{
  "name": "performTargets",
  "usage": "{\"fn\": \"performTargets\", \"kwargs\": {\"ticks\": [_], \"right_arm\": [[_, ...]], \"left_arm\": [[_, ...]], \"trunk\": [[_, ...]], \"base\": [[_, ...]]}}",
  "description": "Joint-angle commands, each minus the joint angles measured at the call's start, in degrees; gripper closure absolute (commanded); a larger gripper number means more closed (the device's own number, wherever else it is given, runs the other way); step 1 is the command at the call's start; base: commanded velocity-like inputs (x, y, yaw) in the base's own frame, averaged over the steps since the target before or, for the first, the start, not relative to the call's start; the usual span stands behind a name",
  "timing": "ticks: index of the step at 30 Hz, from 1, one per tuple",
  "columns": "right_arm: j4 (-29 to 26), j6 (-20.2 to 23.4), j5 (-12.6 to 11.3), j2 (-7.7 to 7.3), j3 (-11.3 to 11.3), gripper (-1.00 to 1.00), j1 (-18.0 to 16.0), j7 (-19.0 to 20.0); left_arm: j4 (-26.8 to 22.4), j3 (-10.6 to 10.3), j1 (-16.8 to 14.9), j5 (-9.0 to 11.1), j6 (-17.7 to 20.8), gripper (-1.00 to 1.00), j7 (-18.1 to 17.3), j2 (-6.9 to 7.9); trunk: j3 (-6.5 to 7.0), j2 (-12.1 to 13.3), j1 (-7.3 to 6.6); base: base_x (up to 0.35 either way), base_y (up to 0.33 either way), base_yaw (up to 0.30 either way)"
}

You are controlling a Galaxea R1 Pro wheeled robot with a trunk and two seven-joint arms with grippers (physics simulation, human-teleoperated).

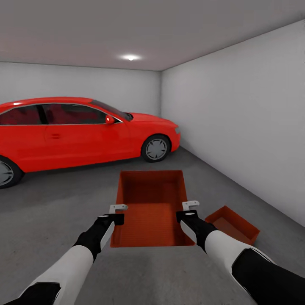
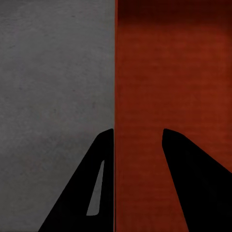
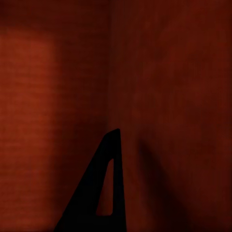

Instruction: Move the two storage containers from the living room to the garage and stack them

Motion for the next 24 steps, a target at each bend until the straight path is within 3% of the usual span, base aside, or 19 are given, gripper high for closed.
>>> {"fn": "performTargets", "kwargs": {"ticks": [1, 7, 24], "right_arm": [[-0.2, -2.9, 1.8, -1.35, -1.0, 1.00, -0.1, -0.9], [-0.1, -3.0, 1.8, -1.43, -1.0, 1.00, -0.1, -1.0], [-0.1, -3.0, 1.8, -1.43, -1.0, 1.00, -0.1, -1.0]], "left_arm": [[0.0, -0.3, 0.0, 0.6, 0.3, 1.00, 0.5, 0.02], [0.0, -0.3, 0.0, 0.6, 0.3, 1.00, 0.5, 0.03], [0.0, -0.3, 0.0, 0.6, 0.3, 1.00, 0.5, 0.02]], "trunk": [[-0.15, -0.1, 0.04], [-0.16, -0.1, 0.04], [-0.16, -0.1, 0.04]], "base": [[0.000, 0.000, -0.025], [0.000, 0.000, -0.064], [0.000, 0.000, -0.243]]}}
